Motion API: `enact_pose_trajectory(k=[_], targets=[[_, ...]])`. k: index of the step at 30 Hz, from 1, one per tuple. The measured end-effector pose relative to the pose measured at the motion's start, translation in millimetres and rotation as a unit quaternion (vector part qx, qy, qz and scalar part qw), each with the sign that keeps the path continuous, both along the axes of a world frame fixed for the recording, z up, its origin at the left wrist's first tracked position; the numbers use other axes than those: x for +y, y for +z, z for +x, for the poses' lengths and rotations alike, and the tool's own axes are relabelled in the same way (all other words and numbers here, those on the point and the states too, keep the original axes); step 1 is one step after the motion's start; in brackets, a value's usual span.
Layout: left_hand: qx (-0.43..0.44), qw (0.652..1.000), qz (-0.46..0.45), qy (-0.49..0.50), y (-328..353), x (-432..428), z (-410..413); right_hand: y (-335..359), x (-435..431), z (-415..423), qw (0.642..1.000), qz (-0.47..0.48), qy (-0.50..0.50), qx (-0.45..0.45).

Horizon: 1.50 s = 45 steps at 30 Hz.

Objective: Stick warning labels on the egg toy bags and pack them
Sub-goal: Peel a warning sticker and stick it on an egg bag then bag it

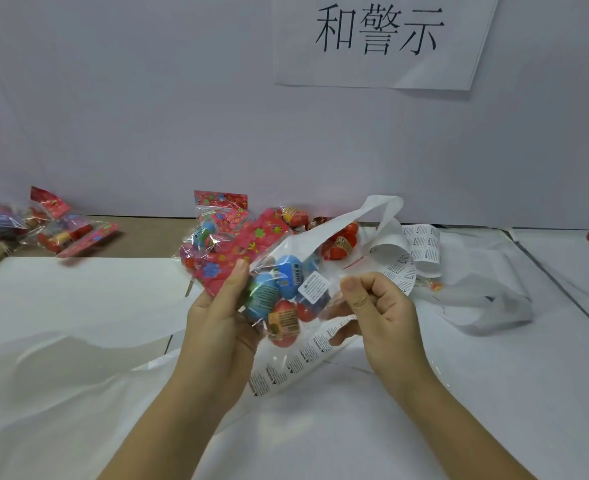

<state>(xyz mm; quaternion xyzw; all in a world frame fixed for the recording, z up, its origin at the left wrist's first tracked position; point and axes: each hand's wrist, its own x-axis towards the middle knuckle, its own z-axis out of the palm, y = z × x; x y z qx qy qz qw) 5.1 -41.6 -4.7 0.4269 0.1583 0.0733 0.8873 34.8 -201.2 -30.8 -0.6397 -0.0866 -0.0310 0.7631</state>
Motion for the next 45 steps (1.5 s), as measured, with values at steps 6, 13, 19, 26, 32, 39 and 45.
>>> enact_pose_trajectory(k=[6,13,19,26,32,39,45], targets=[[0.038,0.999,0.016,-0.017,-5.8,-12.8,-3.1,-1.6,-8.5,-3.2,0.938,-0.107,-0.205,-0.260],[-0.021,0.964,-0.103,-0.244,-8.3,-21.2,-15.0,-9.6,0.9,-14.1,0.763,-0.313,-0.033,-0.565],[-0.024,0.995,-0.021,-0.091,-13.7,-15.8,-2.9,-3.0,-0.6,-14.9,0.884,-0.185,-0.103,-0.417],[-0.033,0.995,0.023,-0.089,-9.9,-9.2,-2.4,7.0,-21.6,12.5,0.967,-0.233,0.092,0.038],[-0.041,0.996,0.029,-0.078,-7.2,-5.1,-1.0,5.2,-23.5,13.4,0.969,-0.207,0.135,-0.026],[-0.062,0.995,0.029,-0.079,-10.6,-4.5,1.7,4.0,-18.0,10.6,0.984,-0.161,0.069,-0.027],[-0.081,0.991,0.074,-0.077,-10.0,-4.0,1.4,1.8,-10.2,6.6,0.990,-0.049,0.123,0.047]])
